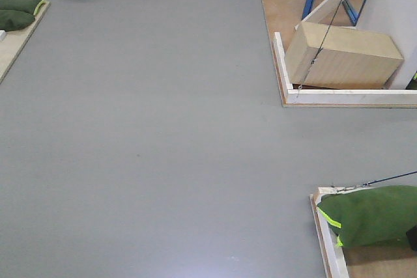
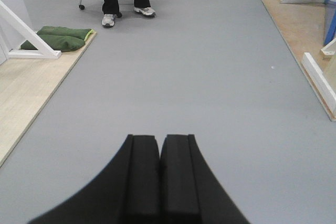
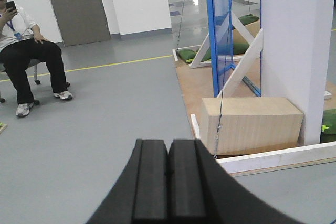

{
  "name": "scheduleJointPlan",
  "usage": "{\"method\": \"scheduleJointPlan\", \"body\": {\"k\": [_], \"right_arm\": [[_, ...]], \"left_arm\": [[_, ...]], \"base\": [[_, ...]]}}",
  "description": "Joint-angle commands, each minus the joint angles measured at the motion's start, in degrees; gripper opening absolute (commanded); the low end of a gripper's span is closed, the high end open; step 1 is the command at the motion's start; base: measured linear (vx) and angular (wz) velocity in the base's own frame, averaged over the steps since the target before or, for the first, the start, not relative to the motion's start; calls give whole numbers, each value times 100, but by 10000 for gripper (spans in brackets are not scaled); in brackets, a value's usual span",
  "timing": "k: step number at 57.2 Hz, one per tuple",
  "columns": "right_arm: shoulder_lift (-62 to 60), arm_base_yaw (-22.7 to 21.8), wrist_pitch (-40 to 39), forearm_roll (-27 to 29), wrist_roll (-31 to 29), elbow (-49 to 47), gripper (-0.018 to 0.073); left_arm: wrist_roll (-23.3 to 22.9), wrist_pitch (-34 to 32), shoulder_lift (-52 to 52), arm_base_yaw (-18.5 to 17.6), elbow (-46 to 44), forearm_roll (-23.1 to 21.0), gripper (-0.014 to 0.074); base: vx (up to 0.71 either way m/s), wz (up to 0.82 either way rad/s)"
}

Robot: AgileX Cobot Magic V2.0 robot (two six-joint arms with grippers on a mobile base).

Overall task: Move to blue door and open it
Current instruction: 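Drive the base forward past the wooden box platform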

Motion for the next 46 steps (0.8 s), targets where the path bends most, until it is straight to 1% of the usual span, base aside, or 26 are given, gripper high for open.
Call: {"method": "scheduleJointPlan", "body": {"k": [1,27,46], "right_arm": [[-91,-7,-499,-24,-6,6,8],[-91,-7,-499,-24,-6,6,8],[-91,-7,-499,-24,-6,6,8]], "left_arm": [[-39,-461,-89,-32,-152,-15,73],[-39,-461,-89,-32,-152,-15,73],[-39,-461,-89,-32,-152,-15,73]], "base": [[0,0],[3,-1],[15,5]]}}
